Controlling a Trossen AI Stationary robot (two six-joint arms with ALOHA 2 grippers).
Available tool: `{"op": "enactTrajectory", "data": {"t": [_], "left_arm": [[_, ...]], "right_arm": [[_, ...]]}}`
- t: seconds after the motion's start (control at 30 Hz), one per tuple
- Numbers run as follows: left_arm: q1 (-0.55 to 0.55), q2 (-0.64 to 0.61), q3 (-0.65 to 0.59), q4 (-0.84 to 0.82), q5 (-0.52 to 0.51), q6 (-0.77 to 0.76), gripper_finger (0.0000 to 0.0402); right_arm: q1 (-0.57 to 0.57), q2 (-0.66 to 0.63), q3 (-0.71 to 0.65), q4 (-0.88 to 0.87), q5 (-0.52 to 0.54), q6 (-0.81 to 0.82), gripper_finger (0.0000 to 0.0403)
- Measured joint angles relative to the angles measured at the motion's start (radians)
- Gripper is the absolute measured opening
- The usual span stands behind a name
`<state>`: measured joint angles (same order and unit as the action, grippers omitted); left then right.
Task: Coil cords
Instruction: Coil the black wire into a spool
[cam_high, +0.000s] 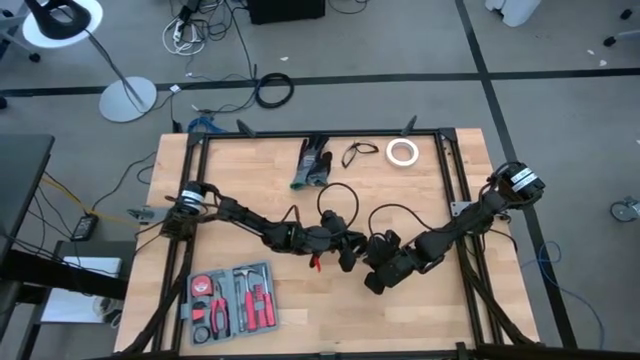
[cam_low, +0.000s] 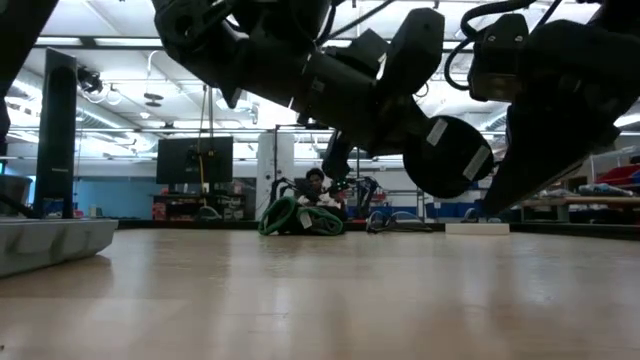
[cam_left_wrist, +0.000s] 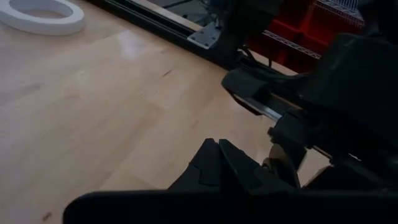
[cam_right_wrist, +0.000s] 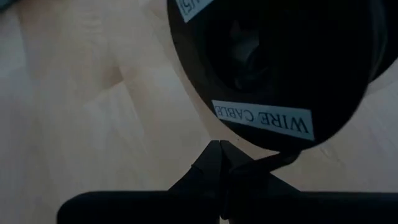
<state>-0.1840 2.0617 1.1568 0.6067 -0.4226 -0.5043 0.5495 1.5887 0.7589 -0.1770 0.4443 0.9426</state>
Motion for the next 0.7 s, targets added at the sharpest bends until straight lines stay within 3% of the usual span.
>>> {"op": "enactTrajectory", "data": {"t": [0.5,0.7], "left_arm": [[0.022,0.005,-0.003,-0.100,-0.021,-0.120,0.0000],[0.037,0.006,-0.003,-0.168,-0.017,-0.288,0.0000]], "right_arm": [[-0.031,-0.003,0.005,0.047,-0.103,-0.003,0.0021],[-0.042,-0.003,0.004,0.046,-0.112,-0.018,0.0016]]}}
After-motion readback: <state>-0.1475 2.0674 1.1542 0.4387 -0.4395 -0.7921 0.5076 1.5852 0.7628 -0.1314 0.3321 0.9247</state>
